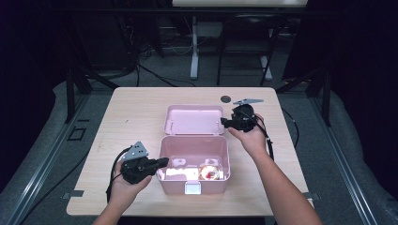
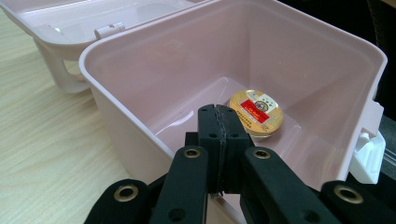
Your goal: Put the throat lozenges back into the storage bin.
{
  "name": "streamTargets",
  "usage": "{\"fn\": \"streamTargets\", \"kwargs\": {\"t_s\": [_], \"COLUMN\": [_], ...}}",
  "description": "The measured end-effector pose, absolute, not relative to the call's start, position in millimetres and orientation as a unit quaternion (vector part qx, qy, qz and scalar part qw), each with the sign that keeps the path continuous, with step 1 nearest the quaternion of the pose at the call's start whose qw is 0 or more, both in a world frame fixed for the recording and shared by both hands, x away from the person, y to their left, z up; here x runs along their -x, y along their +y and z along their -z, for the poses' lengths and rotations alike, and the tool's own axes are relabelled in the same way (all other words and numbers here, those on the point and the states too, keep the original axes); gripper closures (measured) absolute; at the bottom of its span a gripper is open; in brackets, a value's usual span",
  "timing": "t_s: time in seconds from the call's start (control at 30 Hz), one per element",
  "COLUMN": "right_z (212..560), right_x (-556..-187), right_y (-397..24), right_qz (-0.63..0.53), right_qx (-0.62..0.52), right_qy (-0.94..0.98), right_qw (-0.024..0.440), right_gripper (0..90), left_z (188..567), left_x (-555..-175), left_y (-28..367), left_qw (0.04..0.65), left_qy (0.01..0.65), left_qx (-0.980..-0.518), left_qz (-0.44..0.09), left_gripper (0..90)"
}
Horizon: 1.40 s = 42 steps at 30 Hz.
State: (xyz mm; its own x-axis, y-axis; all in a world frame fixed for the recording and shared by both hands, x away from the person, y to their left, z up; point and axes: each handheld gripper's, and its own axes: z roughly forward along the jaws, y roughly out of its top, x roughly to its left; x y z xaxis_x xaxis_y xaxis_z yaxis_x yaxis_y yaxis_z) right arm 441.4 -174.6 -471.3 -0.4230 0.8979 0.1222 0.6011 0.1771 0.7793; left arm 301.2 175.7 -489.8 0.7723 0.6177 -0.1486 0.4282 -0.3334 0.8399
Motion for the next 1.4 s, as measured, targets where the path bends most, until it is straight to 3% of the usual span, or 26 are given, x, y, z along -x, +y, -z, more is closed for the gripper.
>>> {"fn": "streamTargets", "kwargs": {"t_s": [0.57,1.4], "right_z": [487.1,493.1], "right_x": [-470.8,-486.6], "right_y": [-164.8,-148.1], "right_qz": [-0.375,-0.332], "right_qx": [-0.551,-0.580], "right_qy": [0.721,0.723], "right_qw": [0.186,0.172], "right_gripper": [54.6,73.8], "left_z": [492.7,495.8], "left_x": [-299.6,-298.7], "left_y": [169.7,167.8], "left_qw": [0.470,0.468], "left_qy": [0.319,0.315], "left_qx": [-0.817,-0.819], "left_qz": [-0.099,-0.102], "left_gripper": [90.0,90.0]}}
